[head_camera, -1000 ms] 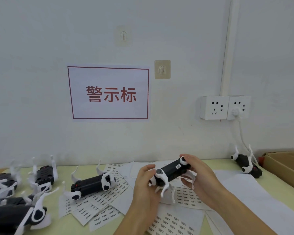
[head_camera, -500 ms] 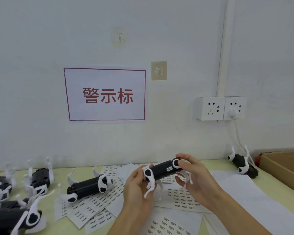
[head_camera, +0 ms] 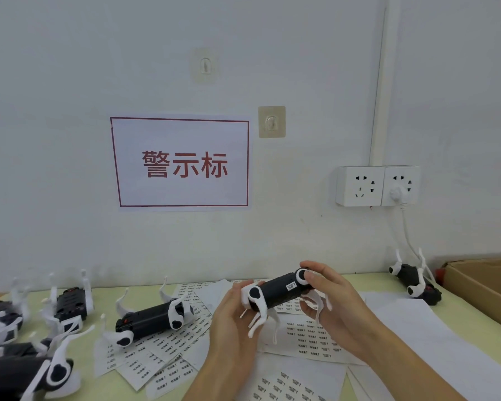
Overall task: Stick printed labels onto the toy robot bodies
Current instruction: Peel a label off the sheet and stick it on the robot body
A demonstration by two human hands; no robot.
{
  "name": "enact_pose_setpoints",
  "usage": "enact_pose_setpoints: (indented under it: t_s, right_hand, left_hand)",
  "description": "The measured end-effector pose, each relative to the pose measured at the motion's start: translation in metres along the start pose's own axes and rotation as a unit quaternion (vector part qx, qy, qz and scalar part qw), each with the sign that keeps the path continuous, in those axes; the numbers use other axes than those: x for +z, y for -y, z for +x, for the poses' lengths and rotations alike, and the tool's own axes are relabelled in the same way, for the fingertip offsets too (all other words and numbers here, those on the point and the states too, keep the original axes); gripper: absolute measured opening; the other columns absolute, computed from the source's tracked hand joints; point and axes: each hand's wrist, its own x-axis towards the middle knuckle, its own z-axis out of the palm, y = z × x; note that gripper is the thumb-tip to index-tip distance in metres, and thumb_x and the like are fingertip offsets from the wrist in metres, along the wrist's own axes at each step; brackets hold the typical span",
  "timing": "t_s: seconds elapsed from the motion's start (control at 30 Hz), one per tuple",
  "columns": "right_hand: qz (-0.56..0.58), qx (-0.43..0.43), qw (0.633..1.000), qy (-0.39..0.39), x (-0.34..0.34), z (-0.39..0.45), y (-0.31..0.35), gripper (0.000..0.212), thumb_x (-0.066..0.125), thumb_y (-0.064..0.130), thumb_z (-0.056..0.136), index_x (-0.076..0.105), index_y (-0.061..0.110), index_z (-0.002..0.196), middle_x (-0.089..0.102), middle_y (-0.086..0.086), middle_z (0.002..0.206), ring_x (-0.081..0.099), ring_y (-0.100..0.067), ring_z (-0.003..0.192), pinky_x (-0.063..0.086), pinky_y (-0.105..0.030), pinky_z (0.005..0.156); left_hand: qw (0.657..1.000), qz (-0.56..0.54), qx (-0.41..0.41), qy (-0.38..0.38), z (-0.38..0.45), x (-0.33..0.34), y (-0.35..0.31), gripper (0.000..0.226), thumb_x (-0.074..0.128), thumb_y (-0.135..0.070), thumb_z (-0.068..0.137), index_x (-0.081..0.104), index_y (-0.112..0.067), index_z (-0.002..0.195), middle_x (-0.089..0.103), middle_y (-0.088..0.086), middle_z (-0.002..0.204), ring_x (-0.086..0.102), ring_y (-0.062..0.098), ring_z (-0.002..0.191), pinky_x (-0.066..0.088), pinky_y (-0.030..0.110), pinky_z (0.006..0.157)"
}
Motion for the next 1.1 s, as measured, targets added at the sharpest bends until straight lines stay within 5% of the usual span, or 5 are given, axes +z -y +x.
enact_pose_setpoints:
  t_s: [0.23,0.53,0.83,1.0,1.1]
  right_hand:
    - [0.033,0.025,0.998,-0.05,-0.011,0.003,-0.01,0.027,0.053,0.02,0.101,0.067,0.007,0.12,0.064,-0.013,0.106,0.056,-0.024,0.068,0.044,-0.034,0.063]
    - [0.078,0.055,0.993,-0.064,-0.014,0.001,-0.012,0.044,0.068,0.026,0.071,0.068,0.004,0.109,0.061,-0.018,0.099,0.048,-0.028,0.065,0.036,-0.038,0.064]
    - [0.103,0.069,0.99,-0.067,-0.014,0.0,-0.011,0.023,0.061,0.021,0.09,0.069,0.005,0.105,0.058,-0.018,0.099,0.049,-0.028,0.062,0.036,-0.038,0.062]
    - [0.093,0.071,0.991,-0.065,-0.006,-0.002,-0.006,0.028,0.067,0.019,0.077,0.064,0.004,0.1,0.057,-0.017,0.094,0.053,-0.029,0.065,0.044,-0.037,0.057]
    - [0.097,0.074,0.99,-0.071,-0.005,-0.001,-0.007,0.014,0.065,0.015,0.084,0.065,0.003,0.089,0.059,-0.017,0.094,0.057,-0.031,0.071,0.048,-0.038,0.062]
  left_hand:
    - [0.999,0.004,-0.021,0.039,-0.001,-0.005,0.001,0.033,0.06,-0.012,0.087,0.068,0.007,0.113,0.073,0.023,0.102,0.071,0.031,0.083,0.054,0.041,0.081]
    - [0.993,0.067,0.007,0.092,-0.004,-0.004,0.001,0.032,0.074,-0.025,0.069,0.079,-0.008,0.096,0.073,0.018,0.107,0.072,0.026,0.09,0.054,0.039,0.088]
    - [0.992,0.071,0.011,0.099,-0.001,-0.005,0.001,0.046,0.081,-0.012,0.068,0.072,-0.004,0.112,0.072,0.019,0.114,0.071,0.027,0.096,0.055,0.037,0.085]
    - [0.993,0.08,0.024,0.082,-0.001,0.0,0.002,0.012,0.059,-0.012,0.095,0.065,-0.017,0.105,0.075,0.012,0.1,0.072,0.022,0.084,0.058,0.032,0.07]
    - [0.994,0.1,0.033,0.043,0.002,-0.001,0.002,0.024,0.049,-0.015,0.104,0.072,-0.017,0.096,0.074,0.012,0.1,0.07,0.023,0.089,0.053,0.039,0.08]
